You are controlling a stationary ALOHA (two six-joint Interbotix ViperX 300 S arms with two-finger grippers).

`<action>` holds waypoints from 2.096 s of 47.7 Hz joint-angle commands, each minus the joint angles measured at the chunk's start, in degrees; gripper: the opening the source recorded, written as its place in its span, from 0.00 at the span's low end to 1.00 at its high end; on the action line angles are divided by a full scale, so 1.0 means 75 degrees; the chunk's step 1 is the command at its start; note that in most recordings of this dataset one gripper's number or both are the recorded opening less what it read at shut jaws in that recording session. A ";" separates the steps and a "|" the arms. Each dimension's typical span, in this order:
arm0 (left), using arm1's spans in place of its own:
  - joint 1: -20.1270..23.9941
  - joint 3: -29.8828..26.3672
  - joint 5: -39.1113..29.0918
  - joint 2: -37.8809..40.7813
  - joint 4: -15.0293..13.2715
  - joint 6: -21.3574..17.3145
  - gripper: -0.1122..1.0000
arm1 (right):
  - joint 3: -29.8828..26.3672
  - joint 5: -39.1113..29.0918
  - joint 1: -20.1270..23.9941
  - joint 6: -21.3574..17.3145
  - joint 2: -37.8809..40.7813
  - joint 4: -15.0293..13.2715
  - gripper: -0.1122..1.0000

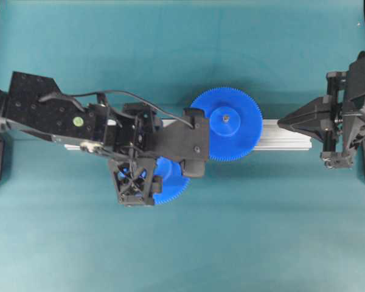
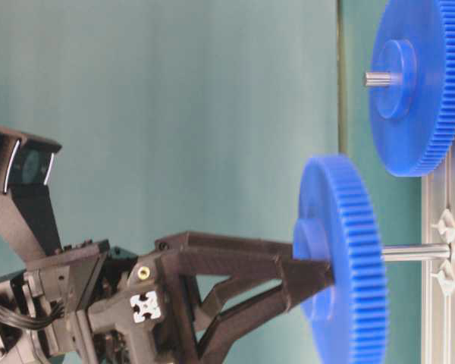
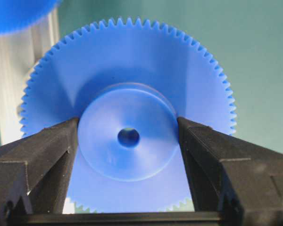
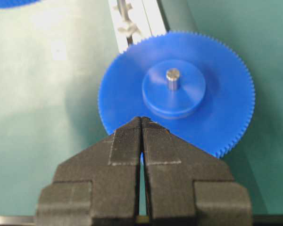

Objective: Insert the small gear onto the shaft.
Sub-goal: 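Carry the gear to the empty left shaft on the rail, then align the gear's bore with the shaft, meshing with the large gear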

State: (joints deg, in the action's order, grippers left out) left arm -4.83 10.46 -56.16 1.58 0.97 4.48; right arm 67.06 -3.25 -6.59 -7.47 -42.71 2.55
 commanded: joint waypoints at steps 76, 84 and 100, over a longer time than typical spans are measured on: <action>0.0996 0.0328 0.0504 -0.0516 0.0047 -0.1078 0.73 | -0.0094 -0.0223 0.0012 -0.0094 -0.0316 -0.0012 0.10; 0.0996 0.0363 0.0516 -0.0328 0.0047 -0.1125 0.73 | -0.0082 -0.0223 0.0012 -0.0082 -0.0328 -0.0012 0.10; 0.0996 0.0680 0.1031 0.0047 0.0047 -0.1230 0.73 | -0.0082 -0.0223 0.0012 -0.0094 -0.0328 -0.0012 0.10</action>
State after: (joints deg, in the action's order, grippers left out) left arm 2.55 15.91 -49.83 2.90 1.14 -4.39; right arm 67.06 -5.27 -6.50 -7.56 -45.35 2.55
